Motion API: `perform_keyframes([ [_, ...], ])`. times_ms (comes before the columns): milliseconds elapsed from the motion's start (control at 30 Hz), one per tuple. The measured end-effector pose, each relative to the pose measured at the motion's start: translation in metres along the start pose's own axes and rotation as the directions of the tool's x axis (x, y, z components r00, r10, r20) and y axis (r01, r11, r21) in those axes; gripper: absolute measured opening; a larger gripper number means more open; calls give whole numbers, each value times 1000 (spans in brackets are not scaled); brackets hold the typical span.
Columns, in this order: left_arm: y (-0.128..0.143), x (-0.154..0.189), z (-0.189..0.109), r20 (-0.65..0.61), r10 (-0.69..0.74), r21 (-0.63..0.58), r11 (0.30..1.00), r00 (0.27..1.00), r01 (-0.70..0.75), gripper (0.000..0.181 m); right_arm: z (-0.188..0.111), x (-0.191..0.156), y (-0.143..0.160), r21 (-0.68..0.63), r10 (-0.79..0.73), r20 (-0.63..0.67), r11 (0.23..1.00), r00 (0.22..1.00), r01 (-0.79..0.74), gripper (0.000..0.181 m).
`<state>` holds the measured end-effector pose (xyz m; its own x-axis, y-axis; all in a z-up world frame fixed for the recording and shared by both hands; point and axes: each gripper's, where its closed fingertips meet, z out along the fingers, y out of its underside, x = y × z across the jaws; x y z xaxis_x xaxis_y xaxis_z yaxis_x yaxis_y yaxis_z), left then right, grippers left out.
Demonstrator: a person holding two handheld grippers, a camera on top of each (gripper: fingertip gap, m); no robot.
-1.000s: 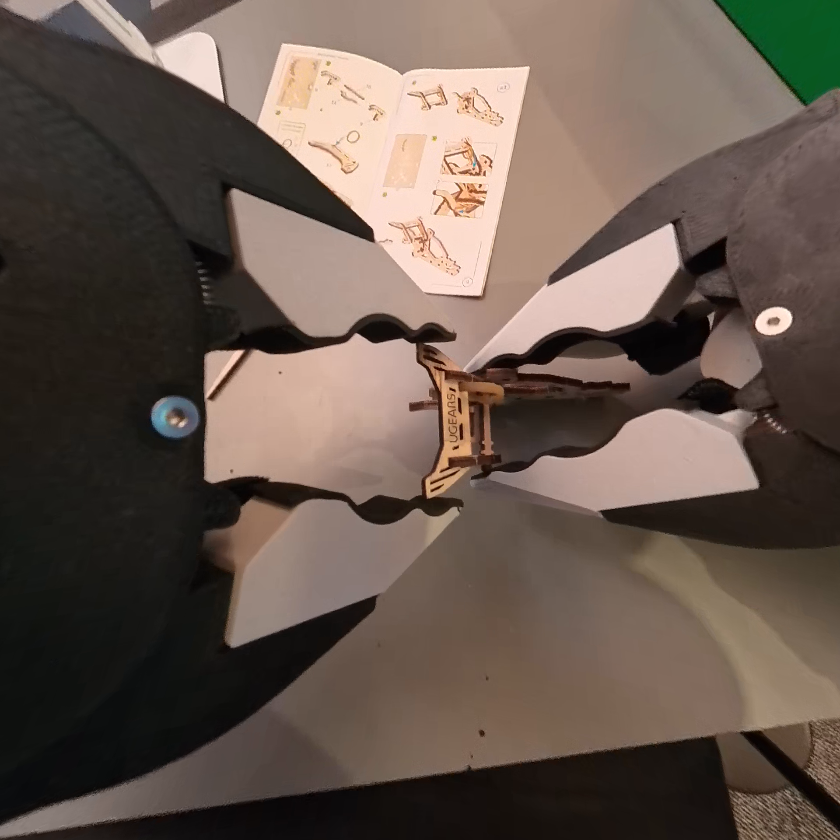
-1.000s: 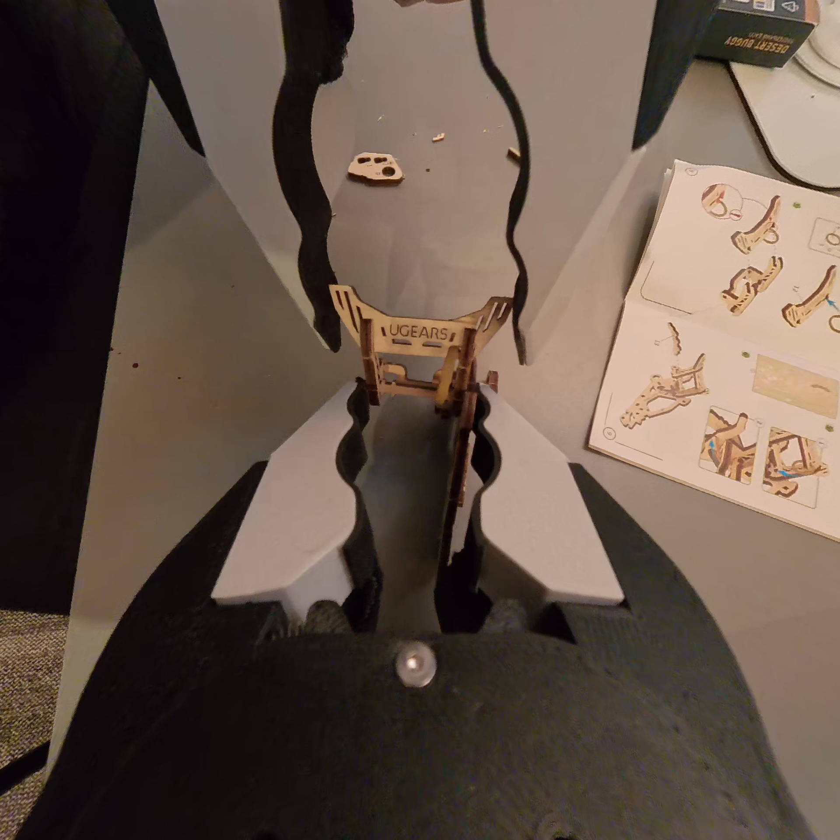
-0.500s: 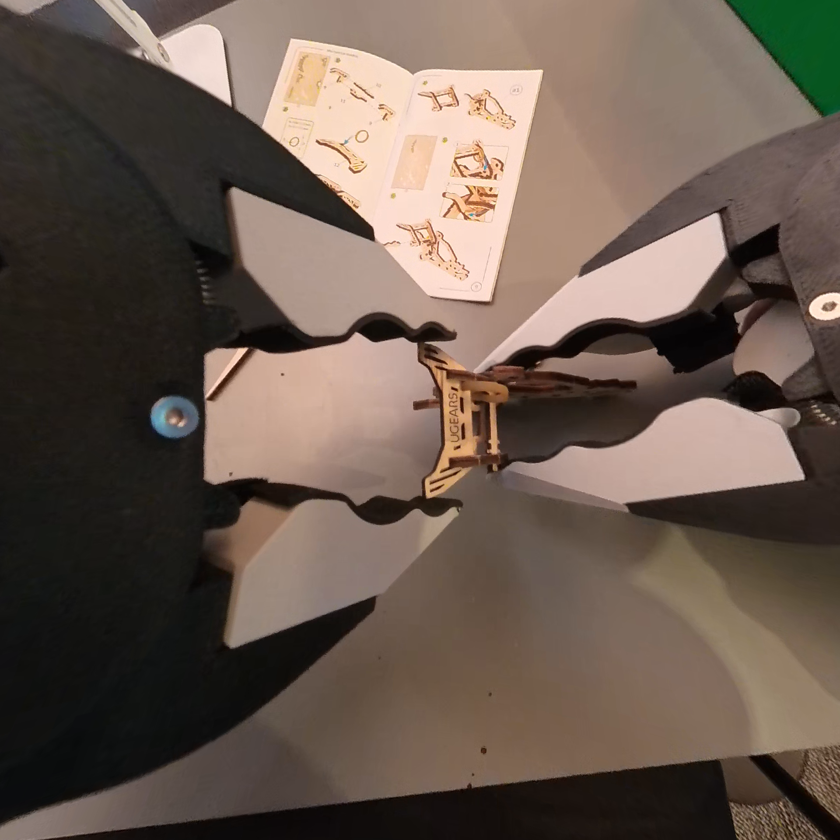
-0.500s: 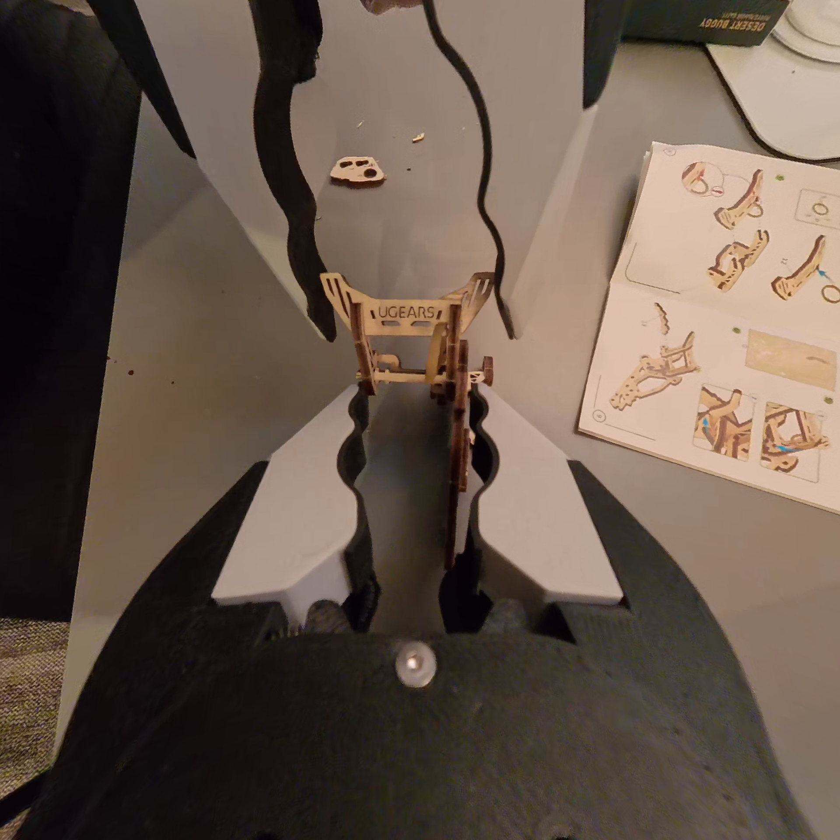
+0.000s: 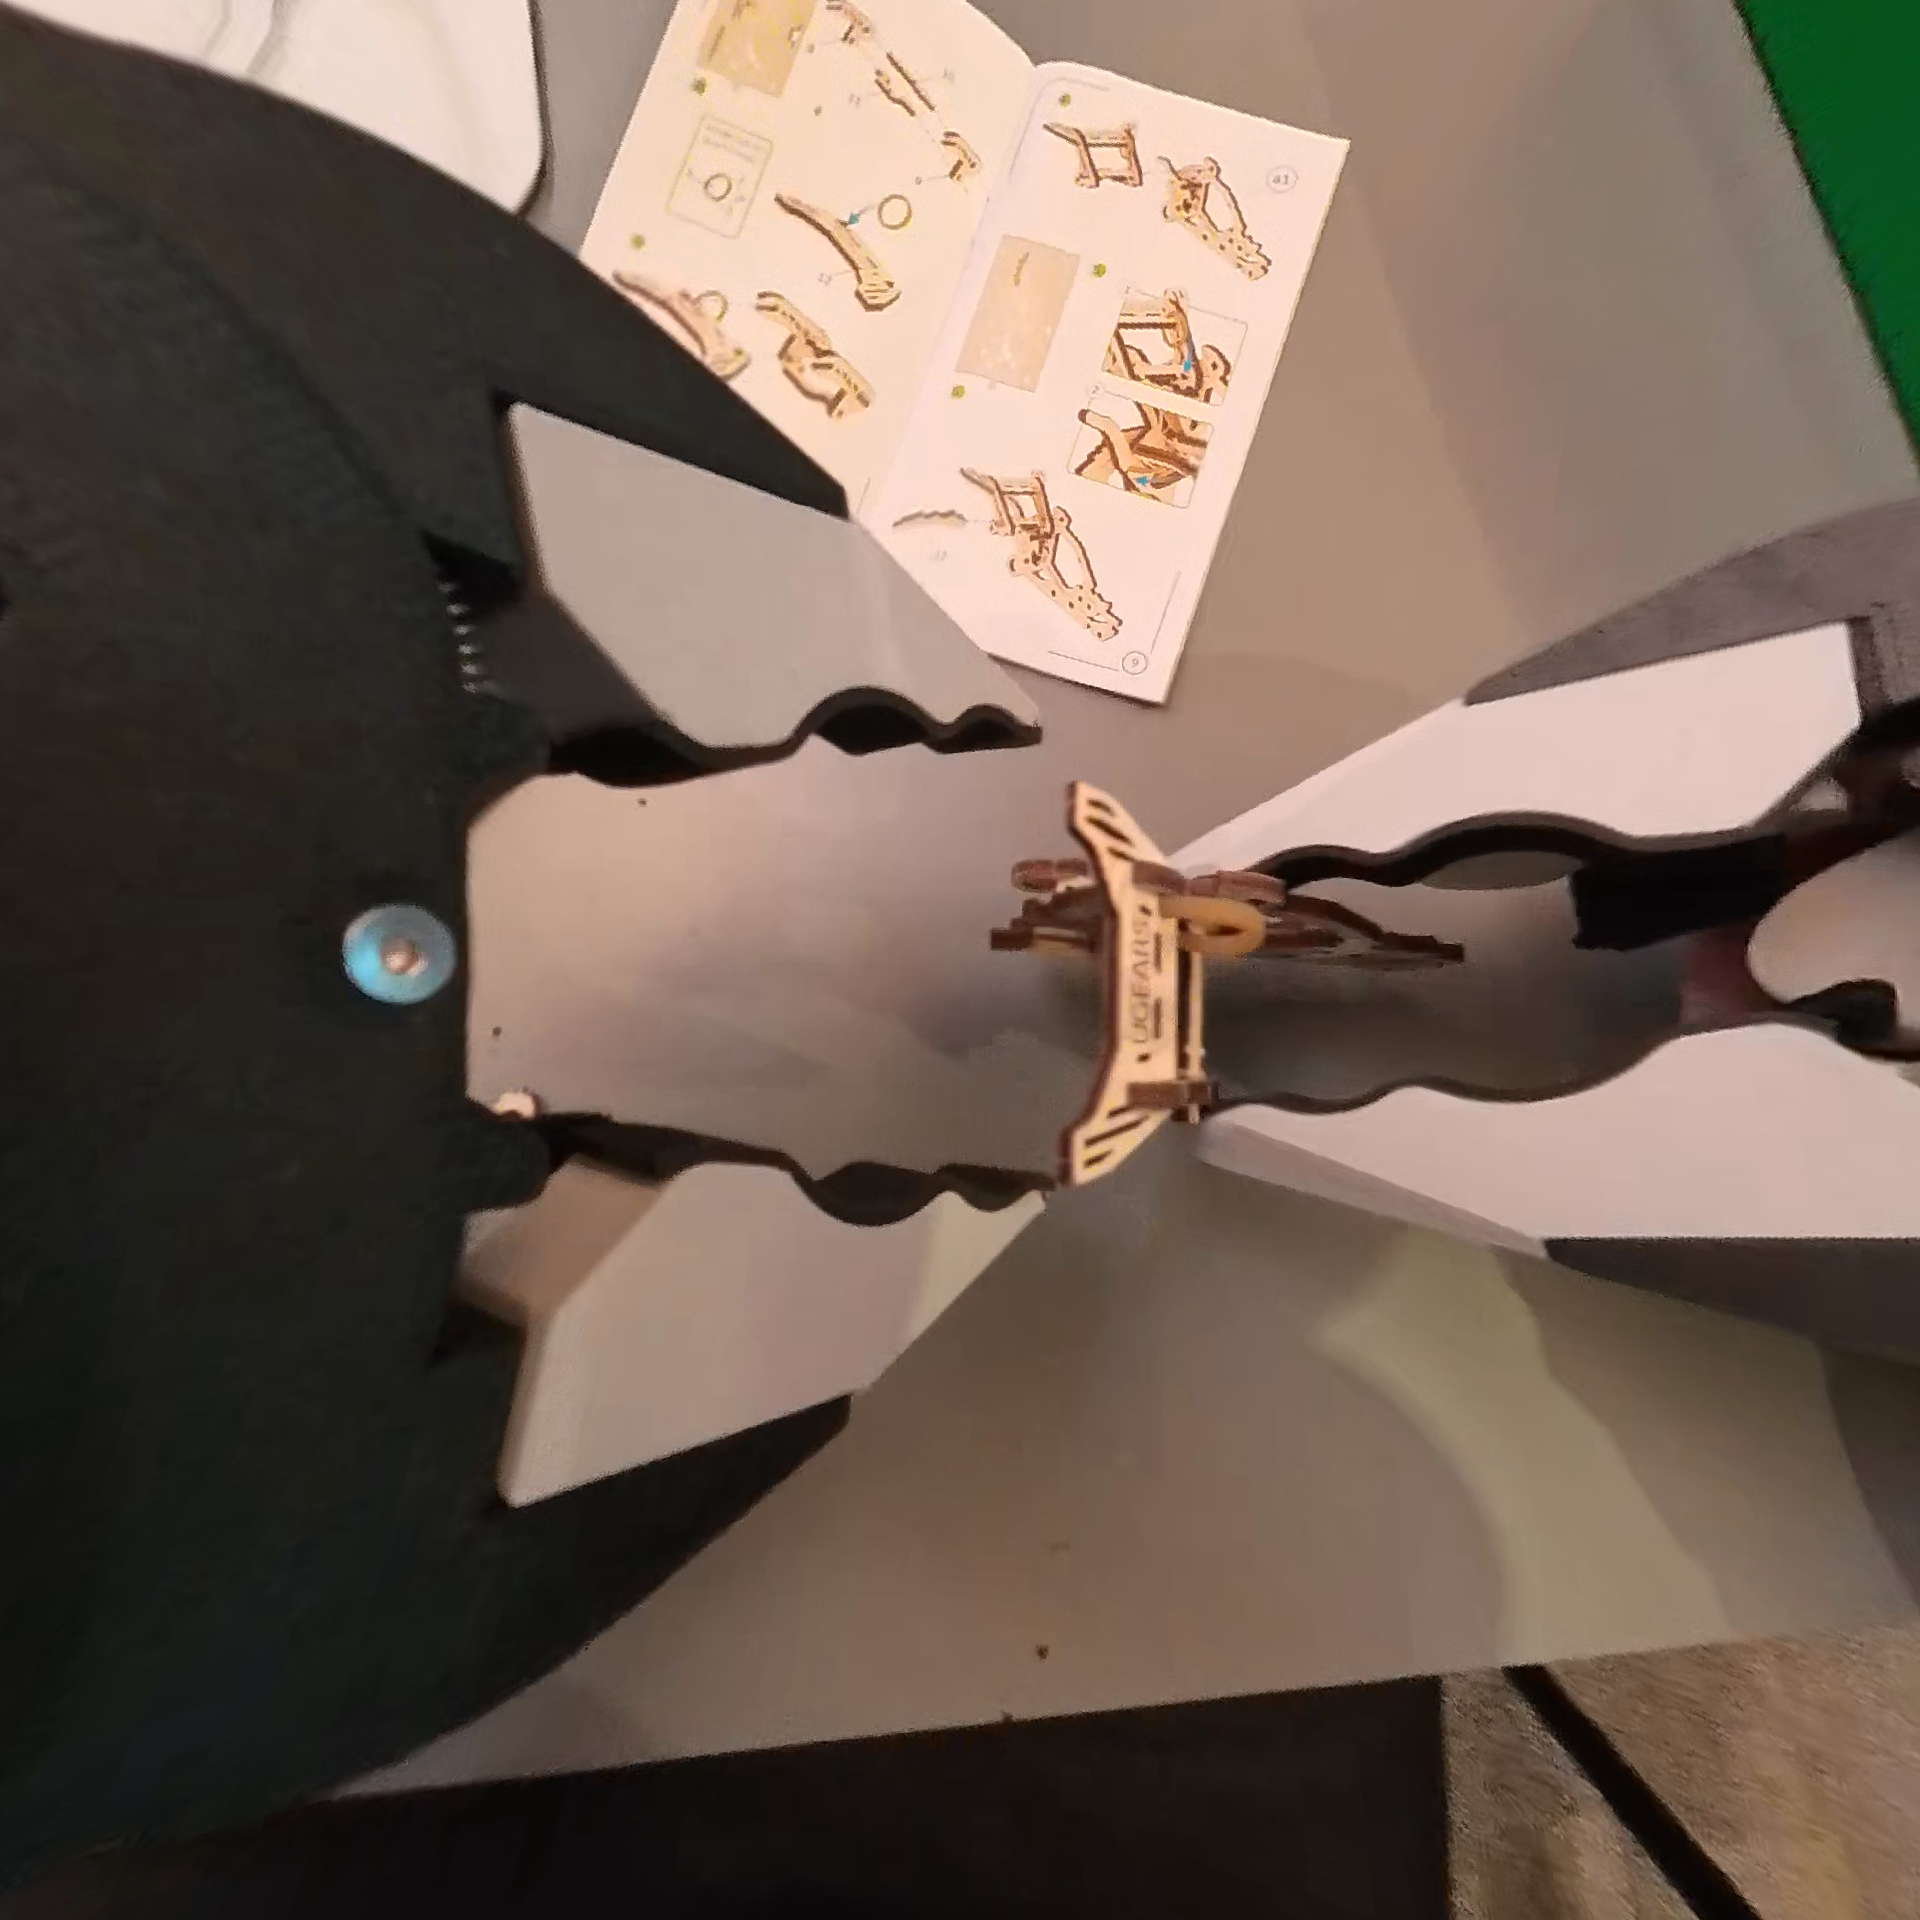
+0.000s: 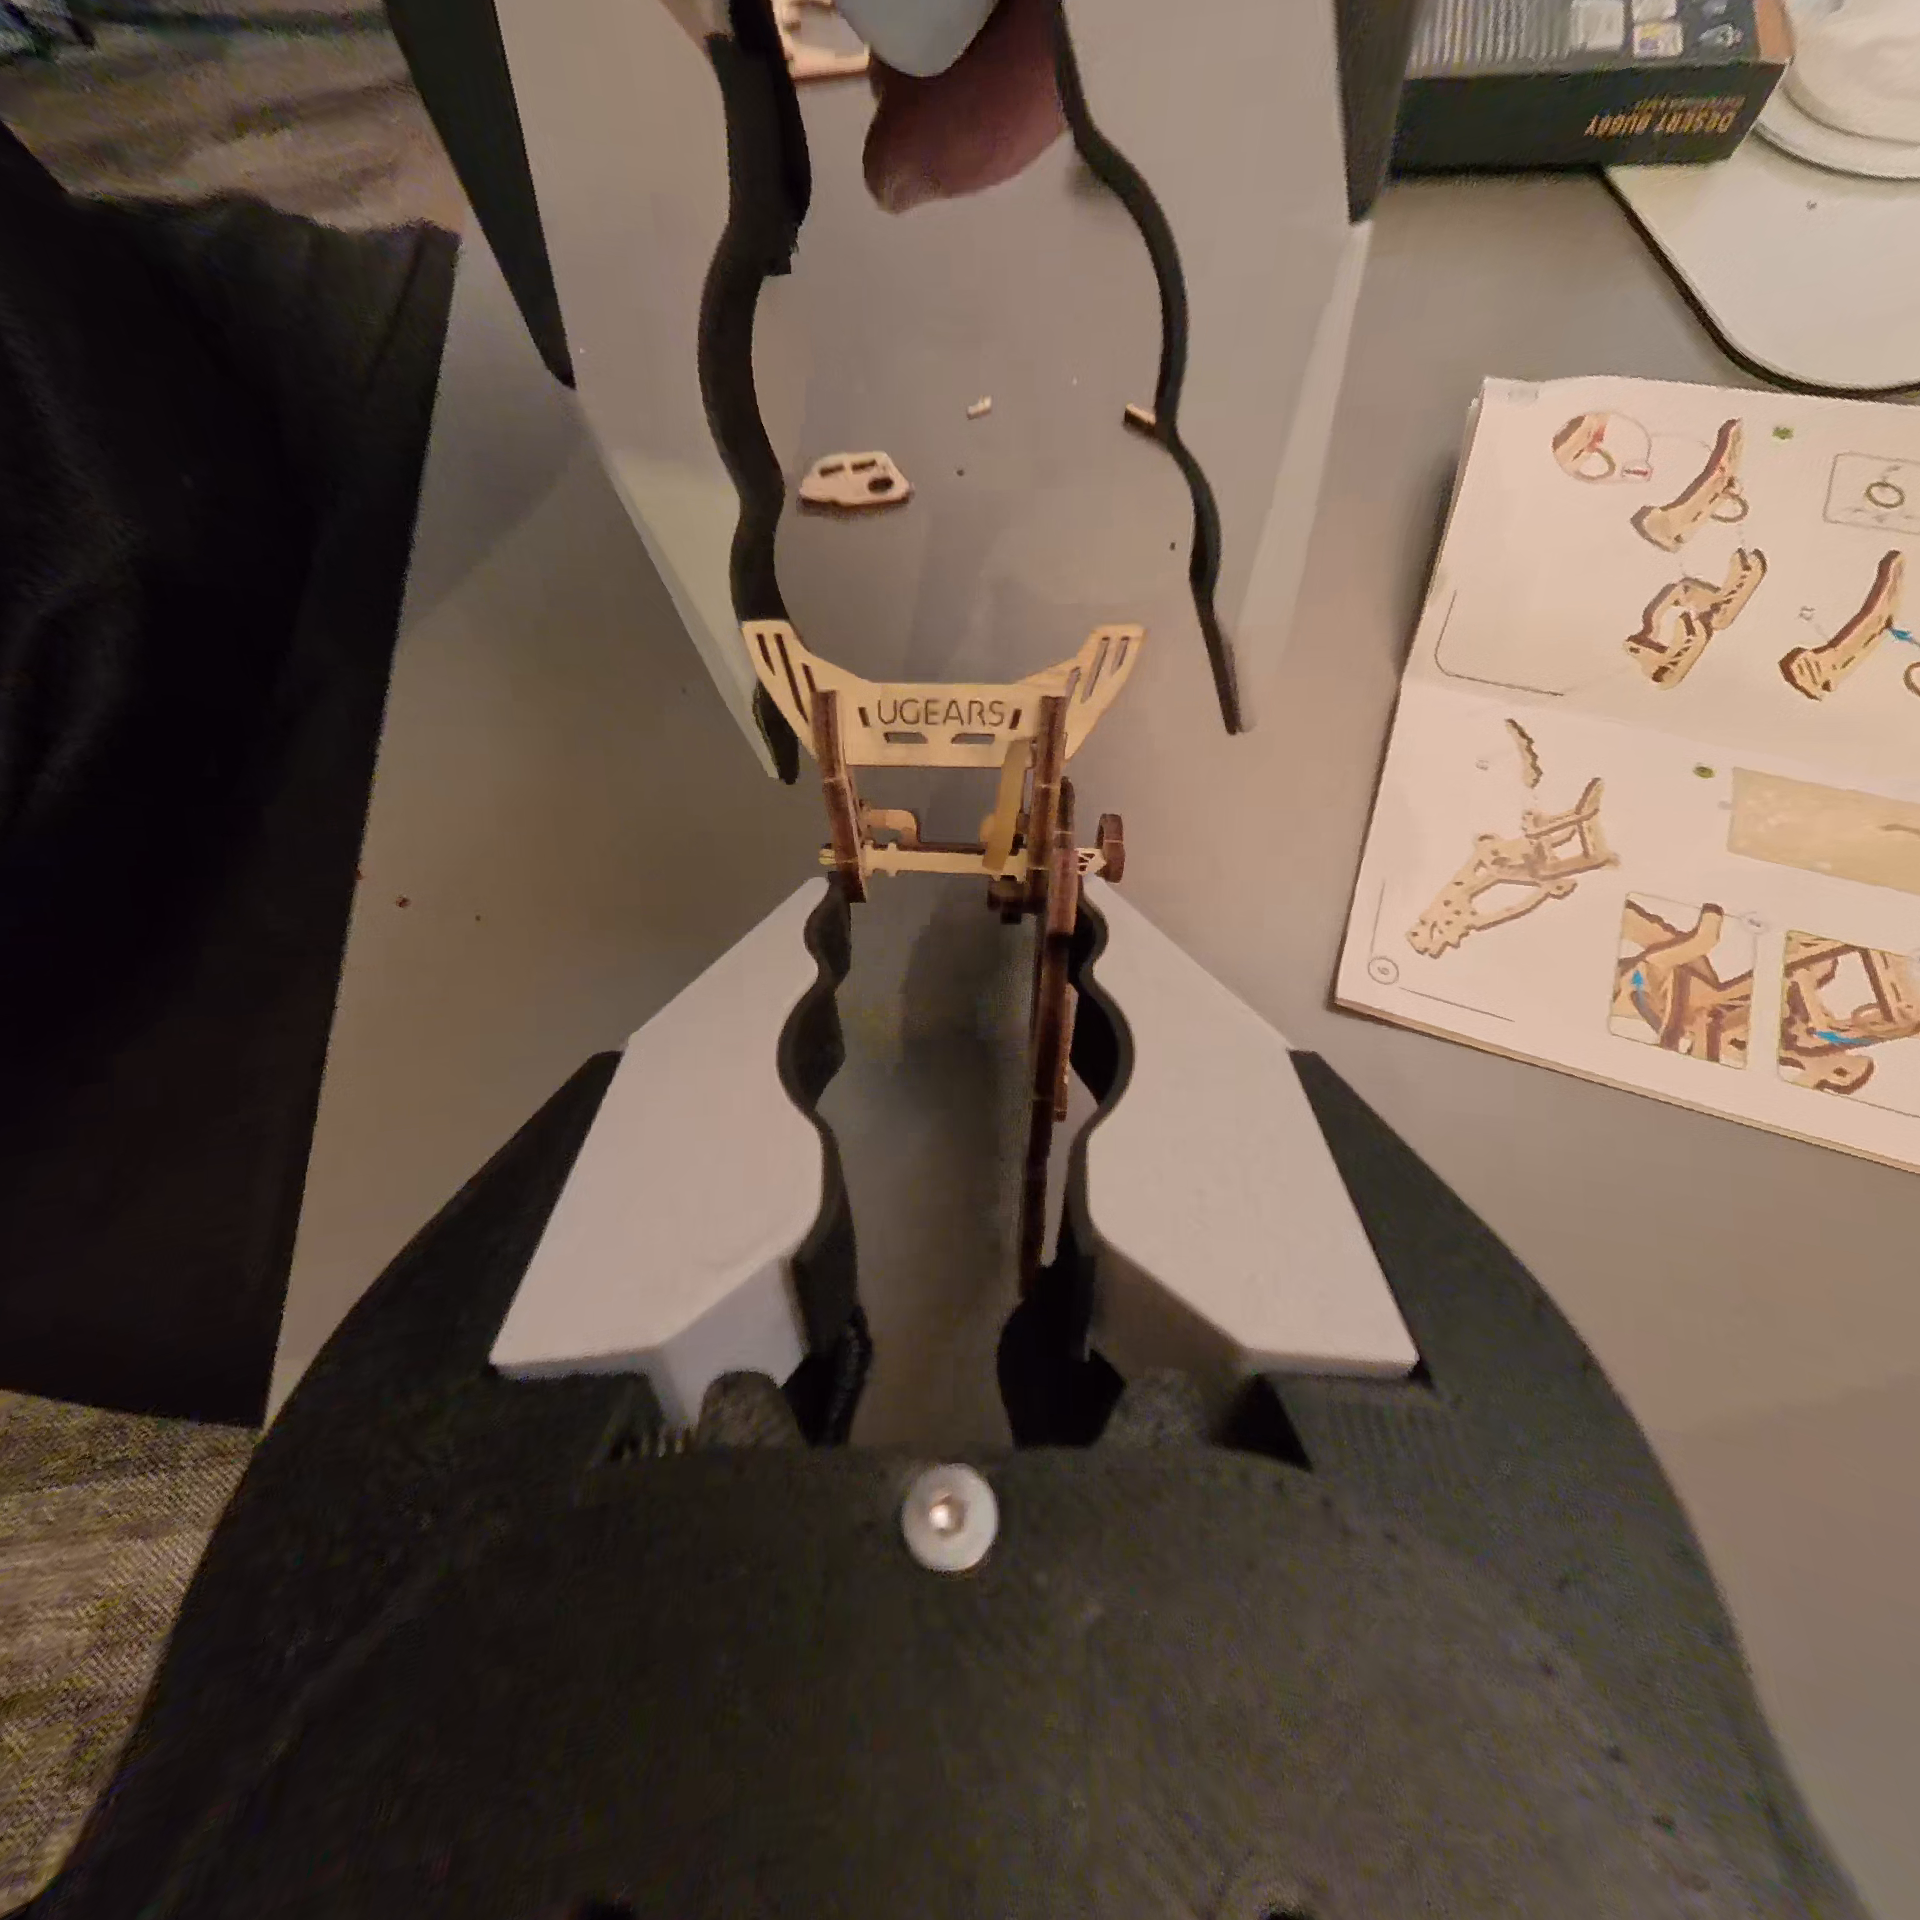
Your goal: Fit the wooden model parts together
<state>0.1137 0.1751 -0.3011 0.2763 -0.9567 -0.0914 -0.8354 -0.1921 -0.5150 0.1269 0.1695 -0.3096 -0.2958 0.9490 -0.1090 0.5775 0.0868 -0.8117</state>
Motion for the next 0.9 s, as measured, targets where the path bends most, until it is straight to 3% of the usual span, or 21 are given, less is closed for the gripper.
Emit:
perform_keyframes([
  [200, -14, -1, -26, -16, -151, 216, 965, 988, 151, 70, -27, -11, -35, 239, 73, 169, 964, 983, -113, 38],
  [433, -43, 2, -60, -79, -275, 504, 818, 958, 277, 44, -60, -20, -87, 455, 89, 405, 844, 910, -285, 38],
  [567, -55, 7, -88, -60, -279, 592, 763, 958, 260, 21, -71, -36, -116, 479, 53, 523, 807, 851, -345, 38],
  [900, -60, 16, -157, -50, -364, 752, 599, 930, 275, 18, -75, -54, -179, 493, 24, 535, 803, 844, -335, 42],
])
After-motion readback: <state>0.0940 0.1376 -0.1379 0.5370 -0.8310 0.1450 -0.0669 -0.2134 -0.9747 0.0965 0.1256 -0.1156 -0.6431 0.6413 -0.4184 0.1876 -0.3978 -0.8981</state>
